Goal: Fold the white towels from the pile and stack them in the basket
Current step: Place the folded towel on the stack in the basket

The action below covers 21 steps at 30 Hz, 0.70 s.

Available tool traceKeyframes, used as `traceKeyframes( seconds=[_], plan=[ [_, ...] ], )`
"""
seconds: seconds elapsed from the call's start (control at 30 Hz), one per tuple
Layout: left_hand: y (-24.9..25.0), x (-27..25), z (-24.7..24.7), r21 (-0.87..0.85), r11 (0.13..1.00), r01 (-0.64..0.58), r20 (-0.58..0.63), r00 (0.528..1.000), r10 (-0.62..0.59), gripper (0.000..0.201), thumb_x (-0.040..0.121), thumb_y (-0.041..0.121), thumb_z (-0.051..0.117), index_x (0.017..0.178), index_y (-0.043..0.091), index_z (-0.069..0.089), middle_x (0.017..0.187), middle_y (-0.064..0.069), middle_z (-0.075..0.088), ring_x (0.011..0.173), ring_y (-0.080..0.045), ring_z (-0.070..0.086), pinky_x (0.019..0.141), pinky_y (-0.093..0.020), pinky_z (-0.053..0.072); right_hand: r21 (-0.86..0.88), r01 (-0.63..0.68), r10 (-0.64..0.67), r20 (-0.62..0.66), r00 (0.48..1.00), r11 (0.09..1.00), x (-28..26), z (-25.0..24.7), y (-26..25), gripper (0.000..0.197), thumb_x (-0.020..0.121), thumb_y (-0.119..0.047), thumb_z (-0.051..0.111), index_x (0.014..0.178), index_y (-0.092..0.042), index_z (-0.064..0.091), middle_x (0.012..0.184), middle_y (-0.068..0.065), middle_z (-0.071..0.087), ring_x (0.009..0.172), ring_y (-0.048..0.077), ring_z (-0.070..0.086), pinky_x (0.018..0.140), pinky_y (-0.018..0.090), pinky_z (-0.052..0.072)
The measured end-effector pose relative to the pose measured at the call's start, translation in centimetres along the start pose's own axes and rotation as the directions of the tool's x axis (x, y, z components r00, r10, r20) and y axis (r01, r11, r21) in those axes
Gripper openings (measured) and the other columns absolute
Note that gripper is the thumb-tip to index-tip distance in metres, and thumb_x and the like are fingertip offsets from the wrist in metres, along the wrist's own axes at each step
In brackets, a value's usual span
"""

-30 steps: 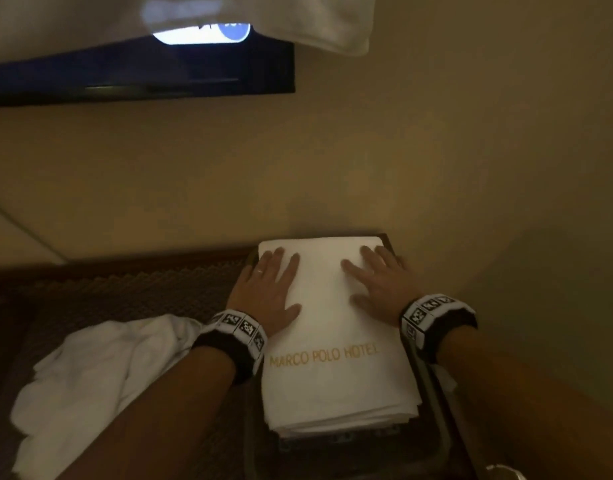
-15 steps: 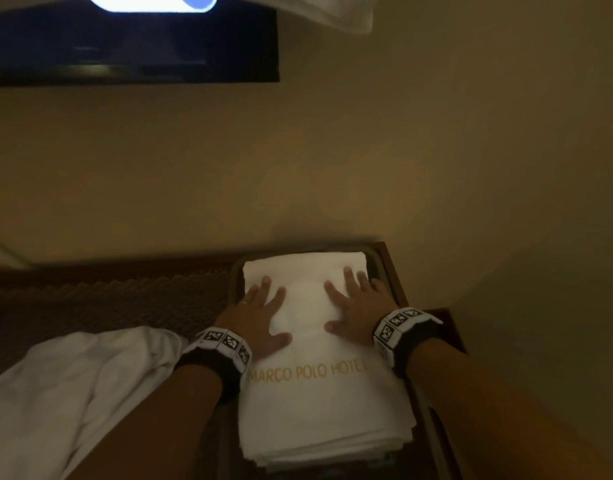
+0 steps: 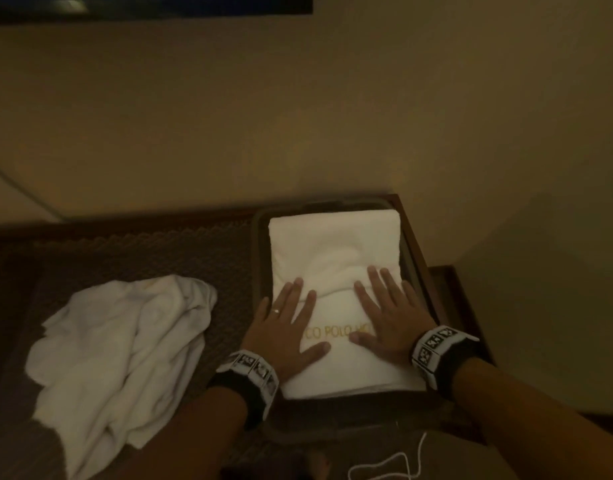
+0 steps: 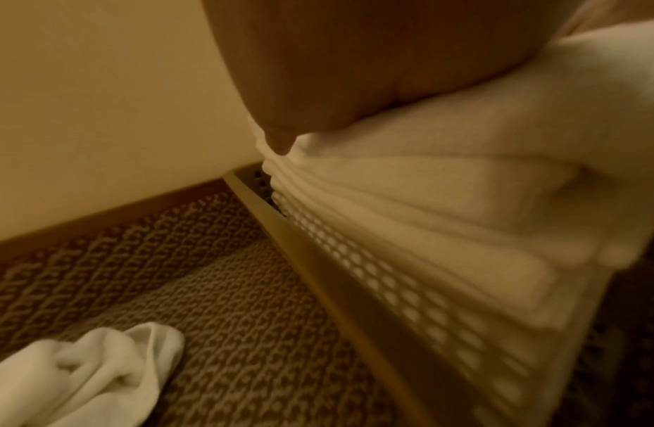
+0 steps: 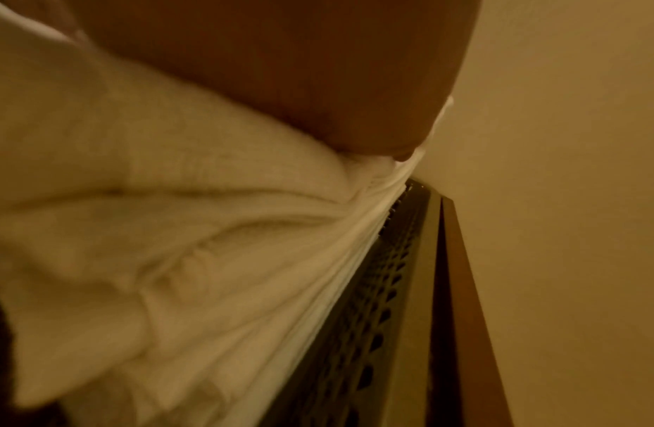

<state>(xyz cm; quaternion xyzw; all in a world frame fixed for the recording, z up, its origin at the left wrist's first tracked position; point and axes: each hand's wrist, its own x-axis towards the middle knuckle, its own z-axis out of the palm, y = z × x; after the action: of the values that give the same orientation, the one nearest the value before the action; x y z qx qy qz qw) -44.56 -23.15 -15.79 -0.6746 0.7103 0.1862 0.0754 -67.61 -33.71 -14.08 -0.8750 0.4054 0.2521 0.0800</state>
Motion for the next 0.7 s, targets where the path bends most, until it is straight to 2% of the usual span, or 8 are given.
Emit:
traceKeyframes(
  seconds=[0.2, 0.33, 0.43, 0.47, 0.53, 0.6, 0.67, 0.7],
  plan=[
    [-1.8, 1.7, -1.2, -0.057, 0.996, -0.063, 0.110, 0.992, 0.069, 0.089, 0.086, 0.079, 0.029, 0.153, 0.038, -0.013, 0.160, 0.007, -0.028, 0.149, -0.016, -0.018, 0.118, -0.058, 0.005, -0.050, -0.101, 0.103, 0.039, 0.994, 0.994, 1.5, -0.6, -0.6, 0.106, 0.063, -0.090, -0.010, 0.149, -0.030, -0.024, 0.156, 0.005, -0.033, 0.147, 0.029, -0.019, 0.119, 0.052, -0.001],
    [-3.9, -1.4, -0.9, -0.112, 0.987, -0.117, 0.043, 0.992, 0.123, 0.078, 0.091, 0.073, 0.027, 0.155, 0.037, -0.001, 0.164, 0.006, -0.016, 0.151, -0.020, -0.004, 0.119, -0.055, 0.009, -0.105, -0.187, 0.200, 0.127, 0.972, 0.977, 1.1, -2.6, -2.1, 0.092, 0.084, -0.079, 0.015, 0.150, -0.027, -0.023, 0.157, 0.008, -0.030, 0.148, 0.033, -0.012, 0.119, 0.052, 0.001],
    [-7.5, -4.6, 0.6, -0.161, 0.982, -0.094, -0.029, 0.995, 0.090, 0.073, 0.094, 0.066, 0.032, 0.155, 0.027, 0.019, 0.163, -0.005, 0.015, 0.148, -0.027, 0.020, 0.118, -0.048, 0.022, -0.160, -0.301, 0.320, 0.105, 0.942, 0.940, 1.3, -4.9, -5.0, 0.083, 0.091, -0.064, 0.027, 0.153, -0.016, 0.001, 0.161, 0.017, 0.000, 0.143, 0.039, 0.019, 0.114, 0.053, 0.023],
    [-9.3, -5.6, 1.3, -0.145, 0.986, -0.080, -0.037, 0.996, 0.075, 0.072, 0.094, 0.064, 0.035, 0.152, 0.022, 0.030, 0.160, -0.008, 0.024, 0.145, -0.028, 0.028, 0.116, -0.045, 0.028, -0.167, -0.328, 0.345, 0.087, 0.934, 0.930, 1.2, -6.0, -6.4, 0.075, 0.091, -0.058, 0.030, 0.150, -0.013, 0.018, 0.156, 0.018, 0.019, 0.135, 0.036, 0.034, 0.109, 0.050, 0.031],
    [-13.5, -8.1, 2.7, -0.127, 0.991, -0.038, 0.001, 0.999, 0.039, 0.065, 0.095, 0.056, 0.041, 0.146, 0.016, 0.043, 0.156, -0.009, 0.033, 0.139, -0.028, 0.037, 0.111, -0.039, 0.035, -0.161, -0.317, 0.328, 0.052, 0.943, 0.935, 0.9, -8.0, -9.7, 0.048, 0.092, -0.047, 0.035, 0.127, -0.019, 0.052, 0.131, 0.008, 0.052, 0.113, 0.025, 0.055, 0.098, 0.041, 0.043],
    [-18.3, -10.2, 3.9, -0.108, 0.994, -0.003, -0.027, 1.000, 0.000, 0.059, 0.093, 0.052, 0.036, 0.135, 0.015, 0.055, 0.146, -0.010, 0.047, 0.127, -0.028, 0.050, 0.101, -0.037, 0.043, -0.117, -0.298, 0.304, 0.045, 0.952, 0.948, 0.9, -9.5, -13.7, 0.032, 0.092, -0.038, 0.040, 0.107, -0.022, 0.064, 0.112, 0.001, 0.064, 0.100, 0.020, 0.063, 0.090, 0.036, 0.049],
    [-23.0, -12.0, 3.8, -0.087, 0.995, 0.052, -0.079, 0.995, -0.059, 0.061, 0.086, 0.052, 0.028, 0.116, 0.017, 0.067, 0.127, -0.008, 0.061, 0.108, -0.029, 0.062, 0.086, -0.038, 0.049, -0.058, -0.307, 0.308, 0.005, 0.951, 0.950, 1.4, -10.3, -18.0, 0.029, 0.093, -0.035, 0.042, 0.103, -0.020, 0.064, 0.108, 0.002, 0.066, 0.097, 0.022, 0.064, 0.085, 0.035, 0.051],
    [-25.3, -12.7, 3.6, -0.073, 0.991, 0.108, -0.085, 0.990, -0.114, 0.057, 0.088, 0.051, 0.031, 0.118, 0.018, 0.066, 0.126, -0.006, 0.060, 0.108, -0.028, 0.061, 0.086, -0.037, 0.047, -0.041, -0.307, 0.306, -0.033, 0.951, 0.951, 2.0, -10.6, -20.2, 0.029, 0.093, -0.036, 0.043, 0.103, -0.019, 0.063, 0.107, 0.004, 0.065, 0.097, 0.024, 0.064, 0.083, 0.035, 0.051]
  ],
)
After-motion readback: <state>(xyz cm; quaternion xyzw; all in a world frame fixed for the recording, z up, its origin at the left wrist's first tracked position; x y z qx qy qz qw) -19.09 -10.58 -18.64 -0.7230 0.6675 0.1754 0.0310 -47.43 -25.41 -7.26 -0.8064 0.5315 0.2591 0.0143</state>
